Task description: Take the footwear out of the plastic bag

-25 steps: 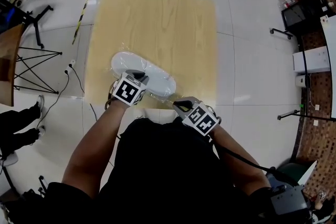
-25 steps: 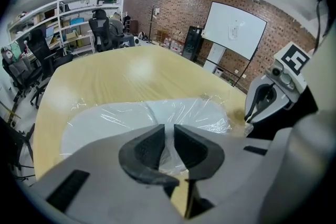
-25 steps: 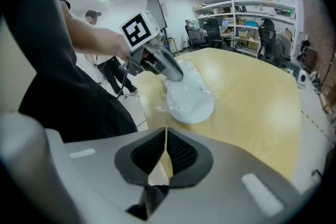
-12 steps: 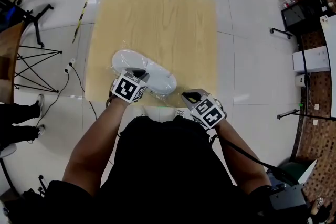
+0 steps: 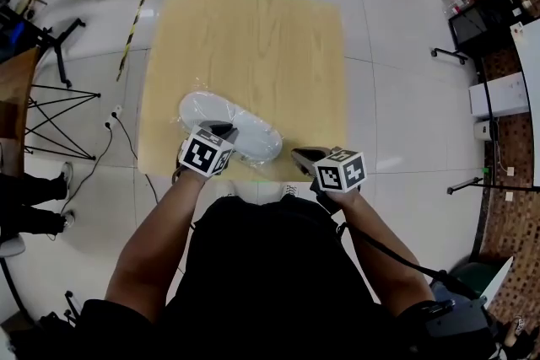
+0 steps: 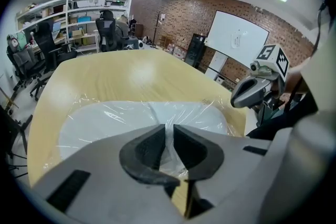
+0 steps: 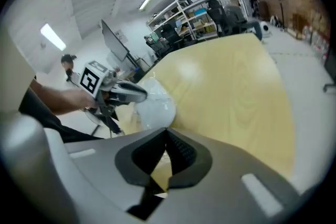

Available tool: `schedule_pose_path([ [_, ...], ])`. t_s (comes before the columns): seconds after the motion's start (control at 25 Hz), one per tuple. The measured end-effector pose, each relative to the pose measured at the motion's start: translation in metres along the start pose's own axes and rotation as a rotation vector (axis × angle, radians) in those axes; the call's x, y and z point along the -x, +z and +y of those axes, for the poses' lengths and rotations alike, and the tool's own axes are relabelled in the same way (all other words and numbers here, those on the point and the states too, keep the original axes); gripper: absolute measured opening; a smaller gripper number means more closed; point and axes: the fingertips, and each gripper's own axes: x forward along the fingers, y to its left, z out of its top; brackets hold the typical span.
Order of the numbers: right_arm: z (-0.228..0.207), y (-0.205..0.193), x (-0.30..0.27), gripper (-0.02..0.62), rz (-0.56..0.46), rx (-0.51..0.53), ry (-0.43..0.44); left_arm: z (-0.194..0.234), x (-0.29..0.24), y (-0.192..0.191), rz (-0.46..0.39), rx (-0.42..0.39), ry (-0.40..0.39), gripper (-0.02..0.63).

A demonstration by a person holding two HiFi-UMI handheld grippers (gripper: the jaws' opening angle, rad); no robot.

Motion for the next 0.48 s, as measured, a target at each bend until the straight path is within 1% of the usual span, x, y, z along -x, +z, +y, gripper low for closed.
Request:
schedule_pose_path([
  [0.04, 0.008, -0.002, -0.006, 0.003, 0.008, -0.034, 0.047, 0.001, 0.001, 0.0, -0.006, 0.004, 0.003, 0.053],
  [0.08, 0.011, -0.004, -0.012, 0.004, 0.018, -0.059, 0.067, 0.001, 0.001, 0.0, -0.011, 0.006, 0.004, 0.052],
  [0.16, 0.004, -0.005, -0.022, 0.025, 0.023, -0.112, 0.053, 0.0, 0.001, 0.002, -0.013, 0.008, -0.001, 0.054],
  [0.2, -0.002, -0.004, -0.025, 0.036, 0.012, -0.155, 0.046, -0.001, 0.0, 0.003, -0.013, 0.01, -0.005, 0.054],
  [0.32, -0.006, 0.001, -0.032, 0.046, -0.04, -0.316, 0.084, -0.001, -0.001, 0.003, -0.009, 0.017, -0.009, 0.054],
  [0.36, -0.006, 0.001, -0.033, 0.047, -0.048, -0.355, 0.097, -0.001, -0.001, 0.002, -0.011, 0.02, -0.007, 0.054],
  [0.48, -0.005, 0.003, -0.035, 0.058, -0.059, -0.427, 0.117, -0.001, 0.001, 0.002, -0.025, 0.028, -0.007, 0.054],
])
